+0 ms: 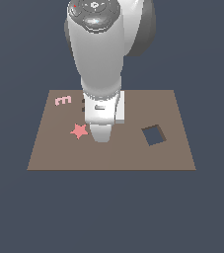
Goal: Insert a designated object into the corresponding slot on a board.
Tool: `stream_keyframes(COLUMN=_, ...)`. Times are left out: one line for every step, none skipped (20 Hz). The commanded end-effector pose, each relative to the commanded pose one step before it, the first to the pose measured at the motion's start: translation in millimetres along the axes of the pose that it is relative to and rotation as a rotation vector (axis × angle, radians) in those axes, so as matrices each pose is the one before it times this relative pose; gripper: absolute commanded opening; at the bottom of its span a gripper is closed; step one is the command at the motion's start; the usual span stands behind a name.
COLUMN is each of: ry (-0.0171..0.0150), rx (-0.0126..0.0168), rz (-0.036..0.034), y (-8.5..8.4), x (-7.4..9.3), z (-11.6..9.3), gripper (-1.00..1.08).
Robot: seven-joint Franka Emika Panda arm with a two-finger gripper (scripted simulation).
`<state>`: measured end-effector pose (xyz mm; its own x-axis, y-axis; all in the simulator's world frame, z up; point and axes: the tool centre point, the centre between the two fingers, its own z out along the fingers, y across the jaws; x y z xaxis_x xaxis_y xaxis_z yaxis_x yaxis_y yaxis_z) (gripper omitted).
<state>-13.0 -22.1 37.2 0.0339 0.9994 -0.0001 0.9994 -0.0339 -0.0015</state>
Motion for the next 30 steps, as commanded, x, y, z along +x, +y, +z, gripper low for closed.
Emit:
stream_keyframes(ry=-0.00007, rx=-0.00074, rz=-0.03807, y=-15.16, x=-10.61, z=-0.85, gripper=-1.00)
stream_keyframes(ry=-0.00001, rx=-0.00001, rz=-0.01398, y=-5.54, x=-3.96, z=-0.23, gripper=-1.00)
stream_keyframes(ry=-0.00001, rx=-0.00001, rz=-0.01351, y=-5.33, x=-3.84, z=-0.22, gripper=-1.00)
stream_keyframes(ry=-0.00001, rx=-0.00002, rz=-0.01301, y=-5.11, x=-3.72, z=-0.21, gripper=-1.00)
stream_keyframes(ry=-0.00001, rx=-0.00002, rz=-0.01247, y=-4.88, x=-3.60, z=-0.20, gripper=-1.00)
stream_keyframes(ry=-0.00001, rx=-0.00002, rz=-0.01190, y=-4.63, x=-3.47, z=-0.19, gripper=-1.00)
stream_keyframes(ry=-0.00002, rx=-0.00003, rz=-0.01126, y=-4.36, x=-3.32, z=-0.18, gripper=-1.00)
stream_keyframes(ry=-0.00002, rx=-0.00003, rz=-0.01056, y=-4.07, x=-3.13, z=-0.17, gripper=-1.00)
stream_keyframes(ry=-0.00002, rx=-0.00003, rz=-0.00979, y=-3.76, x=-2.92, z=-0.16, gripper=-1.00)
stream_keyframes(ry=-0.00002, rx=-0.00003, rz=-0.00895, y=-3.42, x=-2.70, z=-0.15, gripper=-1.00)
stream_keyframes(ry=-0.00002, rx=-0.00003, rz=-0.00805, y=-3.07, x=-2.47, z=-0.13, gripper=-1.00)
stream_keyframes(ry=-0.00002, rx=-0.00003, rz=-0.00714, y=-2.69, x=-2.21, z=-0.12, gripper=-1.00)
stream_keyframes(ry=-0.00002, rx=-0.00003, rz=-0.00618, y=-2.31, x=-1.97, z=-0.10, gripper=-1.00)
stream_keyframes(ry=-0.00002, rx=-0.00003, rz=-0.00526, y=-1.94, x=-1.72, z=-0.09, gripper=-1.00)
stream_keyframes(ry=-0.00002, rx=-0.00003, rz=-0.00442, y=-1.59, x=-1.44, z=-0.08, gripper=-1.00)
stream_keyframes(ry=-0.00002, rx=-0.00002, rz=-0.00352, y=-1.26, x=-1.21, z=-0.06, gripper=-1.00)
stream_keyframes(ry=-0.00001, rx=-0.00002, rz=-0.00267, y=-0.95, x=-0.96, z=-0.05, gripper=-1.00)
stream_keyframes(ry=-0.00001, rx=-0.00002, rz=-0.00195, y=-0.65, x=-0.65, z=-0.03, gripper=-1.00)
stream_keyframes(ry=-0.00001, rx=-0.00001, rz=-0.00098, y=-0.41, x=-0.48, z=-0.02, gripper=-1.00)
stream_keyframes(ry=0.00000, rx=0.00000, rz=0.00000, y=-0.18, x=-0.33, z=0.00, gripper=-1.00)
stream_keyframes(ry=0.00002, rx=0.00056, rz=0.00304, y=0.60, x=0.57, z=0.24, gripper=-1.00)
stream_keyframes(ry=0.00000, rx=0.00000, rz=0.00000, y=-0.03, x=-0.11, z=0.41, gripper=-1.00)
stream_keyframes(ry=-0.00010, rx=-0.00008, rz=-0.00068, y=0.02, x=0.02, z=1.17, gripper=-1.00)
stream_keyframes(ry=-0.00010, rx=-0.00008, rz=-0.00068, y=-0.04, x=-0.20, z=2.00, gripper=-1.00)
stream_keyframes(ry=-0.00010, rx=-0.00007, rz=-0.00068, y=-0.11, x=-0.36, z=2.62, gripper=-1.00)
stream_keyframes(ry=-0.00014, rx=-0.00009, rz=-0.00096, y=-0.03, x=-0.05, z=1.99, gripper=-1.00)
stream_keyframes(ry=0.00000, rx=0.00000, rz=0.00000, y=-0.11, x=-0.33, z=1.23, gripper=-1.00)
stream_keyframes(ry=0.00000, rx=0.00000, rz=0.00000, y=-0.04, x=-0.11, z=0.41, gripper=-1.00)
stream_keyframes(ry=0.00000, rx=0.00000, rz=0.00000, y=0.00, x=0.00, z=0.00, gripper=1.00)
stream_keyframes(ry=0.00000, rx=0.00000, rz=0.00000, y=0.00, x=0.00, z=0.00, gripper=1.00)
